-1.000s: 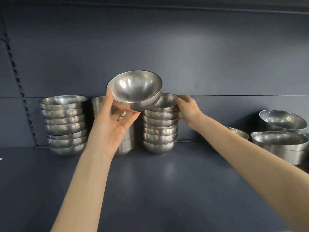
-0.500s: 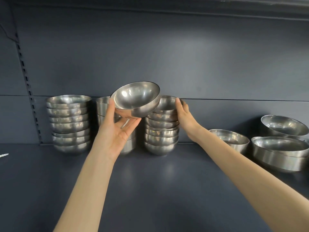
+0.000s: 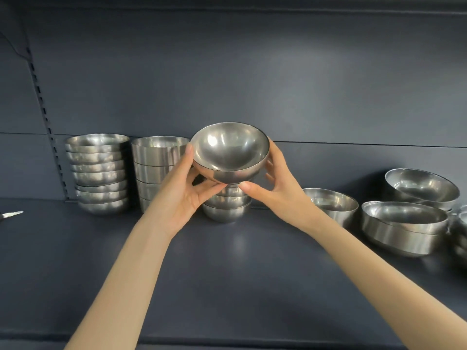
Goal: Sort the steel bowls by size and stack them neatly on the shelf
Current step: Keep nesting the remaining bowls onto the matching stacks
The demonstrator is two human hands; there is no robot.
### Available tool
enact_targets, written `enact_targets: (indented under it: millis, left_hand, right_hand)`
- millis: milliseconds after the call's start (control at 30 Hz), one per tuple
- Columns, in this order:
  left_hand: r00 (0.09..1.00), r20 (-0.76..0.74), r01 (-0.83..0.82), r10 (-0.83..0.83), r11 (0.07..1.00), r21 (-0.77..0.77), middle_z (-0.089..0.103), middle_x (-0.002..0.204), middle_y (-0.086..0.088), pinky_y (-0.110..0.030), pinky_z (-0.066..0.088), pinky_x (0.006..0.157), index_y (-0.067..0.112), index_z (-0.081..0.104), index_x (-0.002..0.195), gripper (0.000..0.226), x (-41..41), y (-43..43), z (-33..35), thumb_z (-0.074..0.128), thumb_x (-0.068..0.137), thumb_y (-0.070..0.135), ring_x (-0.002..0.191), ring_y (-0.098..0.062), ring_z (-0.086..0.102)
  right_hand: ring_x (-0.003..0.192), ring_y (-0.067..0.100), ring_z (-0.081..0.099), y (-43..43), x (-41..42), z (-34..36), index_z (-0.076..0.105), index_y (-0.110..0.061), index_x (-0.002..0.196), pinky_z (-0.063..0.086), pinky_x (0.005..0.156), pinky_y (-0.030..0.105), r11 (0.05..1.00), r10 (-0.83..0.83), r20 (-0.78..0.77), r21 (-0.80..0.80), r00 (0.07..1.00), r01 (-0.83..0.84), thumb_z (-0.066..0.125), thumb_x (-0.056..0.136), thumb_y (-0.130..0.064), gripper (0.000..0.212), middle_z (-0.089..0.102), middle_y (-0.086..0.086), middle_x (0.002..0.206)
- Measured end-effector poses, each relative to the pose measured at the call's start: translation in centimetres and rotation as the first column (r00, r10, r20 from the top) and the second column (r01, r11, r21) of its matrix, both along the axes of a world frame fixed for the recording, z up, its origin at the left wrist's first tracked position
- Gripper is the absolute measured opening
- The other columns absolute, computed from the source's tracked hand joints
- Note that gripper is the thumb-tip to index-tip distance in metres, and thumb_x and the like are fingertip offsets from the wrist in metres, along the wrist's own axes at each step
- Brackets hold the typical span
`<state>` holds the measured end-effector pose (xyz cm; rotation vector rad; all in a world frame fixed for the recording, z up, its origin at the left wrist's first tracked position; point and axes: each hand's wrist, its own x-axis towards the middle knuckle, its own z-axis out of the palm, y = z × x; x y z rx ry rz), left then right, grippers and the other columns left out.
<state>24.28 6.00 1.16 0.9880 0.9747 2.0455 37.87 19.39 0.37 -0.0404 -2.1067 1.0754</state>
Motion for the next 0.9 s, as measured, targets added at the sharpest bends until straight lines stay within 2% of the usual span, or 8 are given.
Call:
enact_targets:
  millis: [100, 233, 333, 500, 600, 700, 800, 900]
  left_hand:
    - [0.998, -0.058, 0.003, -0.004, 1.000, -0.023, 0.054, 0.137, -0.013, -0.035, 0.057, 0.085, 0.022, 0.053, 0.134, 0.056, 1.3, 0.3, -0.2, 0.052, 0.084, 0.046, 0.112, -0.030, 0.064]
    - [0.976, -0.216, -0.050, 0.035, 0.997, -0.062, 0.053, 0.132, -0.022, -0.038, 0.057, 0.084, 0.025, 0.048, 0.138, 0.057, 2.3, 0.1, -0.4, 0.053, 0.087, 0.051, 0.112, -0.031, 0.064]
    - [0.915, -0.396, -0.100, 0.072, 0.994, -0.050, 0.062, 0.112, -0.004, -0.037, 0.056, 0.087, 0.034, 0.039, 0.141, 0.066, 2.7, -0.3, -1.1, 0.066, 0.082, 0.049, 0.117, -0.034, 0.059]
    - [0.816, -0.560, -0.202, 0.142, 0.978, -0.048, 0.057, 0.128, 0.022, -0.031, 0.051, 0.095, 0.048, 0.037, 0.134, 0.073, 3.0, -0.8, -1.6, 0.071, 0.069, 0.044, 0.122, 0.000, 0.053]
    - [0.781, -0.599, -0.265, 0.177, 0.962, -0.061, 0.054, 0.134, 0.017, -0.022, 0.048, 0.094, 0.043, 0.033, 0.138, 0.082, 2.3, -0.9, -1.2, 0.073, 0.066, 0.045, 0.119, 0.005, 0.053]
    - [0.754, -0.622, -0.309, 0.209, 0.950, -0.056, 0.054, 0.134, 0.012, -0.012, 0.047, 0.085, 0.040, 0.036, 0.134, 0.074, 1.1, -0.8, -0.8, 0.080, 0.075, 0.037, 0.114, 0.008, 0.055]
    - [0.745, -0.634, -0.312, 0.210, 0.949, -0.052, 0.059, 0.128, 0.011, -0.015, 0.046, 0.090, 0.032, 0.041, 0.135, 0.080, -0.3, -0.2, 0.0, 0.084, 0.068, 0.041, 0.115, 0.005, 0.056]
    - [0.731, -0.646, -0.317, 0.221, 0.948, -0.034, 0.059, 0.130, 0.005, -0.024, 0.046, 0.098, 0.020, 0.045, 0.137, 0.093, -1.8, 0.4, 1.3, 0.077, 0.055, 0.049, 0.116, -0.002, 0.058]
  right_hand:
    - [0.130, -0.004, 0.041, 0.4, 1.0, -0.2, 0.020, -0.024, 0.148, 0.037, 0.108, 0.020, 1.000, 0.013, -0.039, -0.022, 0.999, -0.014, 0.078, 0.075, -0.026, 0.093, 0.040, -0.025, 0.138]
    - [0.130, 0.003, 0.044, 1.0, 2.1, -0.4, 0.025, -0.032, 0.142, 0.039, 0.110, 0.038, 0.999, -0.008, -0.035, -0.031, 0.999, 0.007, 0.079, 0.065, -0.043, 0.095, 0.042, -0.021, 0.139]
    - [0.127, 0.003, 0.047, 1.2, 2.6, -0.8, 0.028, -0.031, 0.140, 0.042, 0.108, 0.035, 0.998, 0.005, -0.038, -0.057, 0.999, -0.007, 0.079, 0.065, -0.041, 0.091, 0.045, -0.023, 0.135]
    - [0.123, 0.000, 0.050, 1.0, 2.7, -1.2, 0.027, -0.025, 0.142, 0.045, 0.102, 0.026, 0.992, 0.047, -0.047, -0.115, 0.998, -0.052, 0.080, 0.069, -0.025, 0.090, 0.045, -0.018, 0.134]
    - [0.117, -0.002, 0.054, 0.9, 2.3, -0.8, 0.027, -0.024, 0.141, 0.048, 0.097, 0.025, 0.990, 0.059, -0.060, -0.126, 0.996, -0.066, 0.076, 0.066, -0.025, 0.089, 0.047, -0.019, 0.129]
    - [0.116, -0.004, 0.054, 0.8, 1.5, -0.8, 0.026, -0.022, 0.141, 0.048, 0.093, 0.020, 0.988, 0.054, -0.074, -0.143, 0.996, -0.065, 0.079, 0.067, -0.021, 0.091, 0.048, -0.018, 0.129]
    - [0.122, 0.000, 0.052, 1.1, 0.4, -0.4, 0.022, -0.018, 0.145, 0.048, 0.096, 0.022, 0.986, 0.037, -0.089, -0.158, 0.995, -0.051, 0.080, 0.072, -0.017, 0.094, 0.046, -0.009, 0.137]
    - [0.119, -0.001, 0.054, 1.3, -0.5, 1.0, 0.026, -0.020, 0.141, 0.048, 0.091, 0.017, 0.986, 0.010, -0.111, -0.162, 0.994, -0.028, 0.076, 0.069, -0.020, 0.087, 0.049, -0.006, 0.132]
